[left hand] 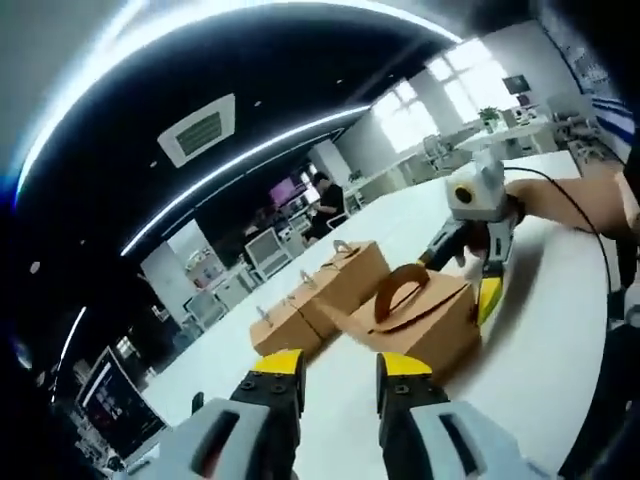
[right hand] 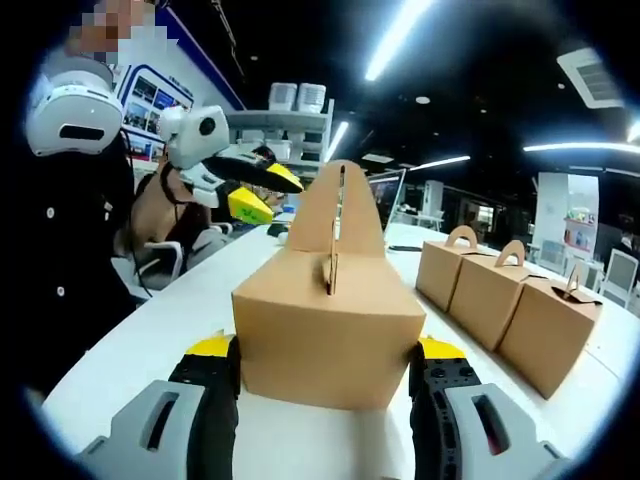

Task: Pick up one paper box from the group, open the paper box, and remove the item inside

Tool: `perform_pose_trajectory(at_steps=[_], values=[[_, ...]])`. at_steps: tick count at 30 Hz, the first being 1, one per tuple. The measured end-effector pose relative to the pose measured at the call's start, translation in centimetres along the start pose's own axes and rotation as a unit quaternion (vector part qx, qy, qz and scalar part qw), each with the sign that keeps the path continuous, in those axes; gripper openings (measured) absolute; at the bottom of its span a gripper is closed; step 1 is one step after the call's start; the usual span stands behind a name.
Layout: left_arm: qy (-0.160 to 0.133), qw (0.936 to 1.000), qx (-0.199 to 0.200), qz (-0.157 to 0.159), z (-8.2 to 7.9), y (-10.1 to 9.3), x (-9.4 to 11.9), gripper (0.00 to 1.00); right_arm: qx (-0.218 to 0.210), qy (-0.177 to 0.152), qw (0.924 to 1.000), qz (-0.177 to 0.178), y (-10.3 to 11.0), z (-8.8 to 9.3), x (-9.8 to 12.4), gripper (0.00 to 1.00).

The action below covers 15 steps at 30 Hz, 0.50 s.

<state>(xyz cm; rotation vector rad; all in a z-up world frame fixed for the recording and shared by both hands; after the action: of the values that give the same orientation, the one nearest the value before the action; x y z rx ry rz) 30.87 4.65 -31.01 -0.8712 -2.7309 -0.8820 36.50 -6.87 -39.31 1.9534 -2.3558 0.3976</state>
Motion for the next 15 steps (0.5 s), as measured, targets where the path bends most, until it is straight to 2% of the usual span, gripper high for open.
perform_pose_trajectory(at_steps=[3,7,8,12,15], values=[[-0.024,0.9987,-0.016,0.041,-2.1,-1.8,-0.4,0.3,0.001,0.001,1.0,-0.001,0.0,0.0,0.0,0.68],[-0.035,0.9982,-0.017,0.045,-3.5,-1.7,-1.9,0.29,0.004,0.002,1.0,-0.002,0.1,0.0,-0.1,0.68],[-0.038,0.9984,-0.014,0.04,-3.6,-1.3,-2.5,0.28,0.004,0.002,1.0,-0.002,0.1,0.0,0.0,0.68],[-0.015,0.9999,-0.001,0.002,-2.6,0.9,-4.5,0.25,0.005,0.002,1.0,-0.004,0.2,0.0,0.0,0.68],[-0.001,0.9999,0.001,-0.017,-1.7,1.8,-5.1,0.23,0.005,0.003,1.0,-0.004,0.2,0.0,0.0,0.68]])
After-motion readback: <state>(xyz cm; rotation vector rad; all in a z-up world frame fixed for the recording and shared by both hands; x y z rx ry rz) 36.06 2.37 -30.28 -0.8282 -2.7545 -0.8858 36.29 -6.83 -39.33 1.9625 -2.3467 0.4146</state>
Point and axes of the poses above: the point that each gripper's makers call its tool centre point, and the gripper's own axes: x roughly backward along the fingers, y roughly to its left, z roughly out of its underside, the point moved 2 cm from there along x, roughly backward along the fingers, and after that the axes turned 2 degrees about x, right-handed, at the moved point
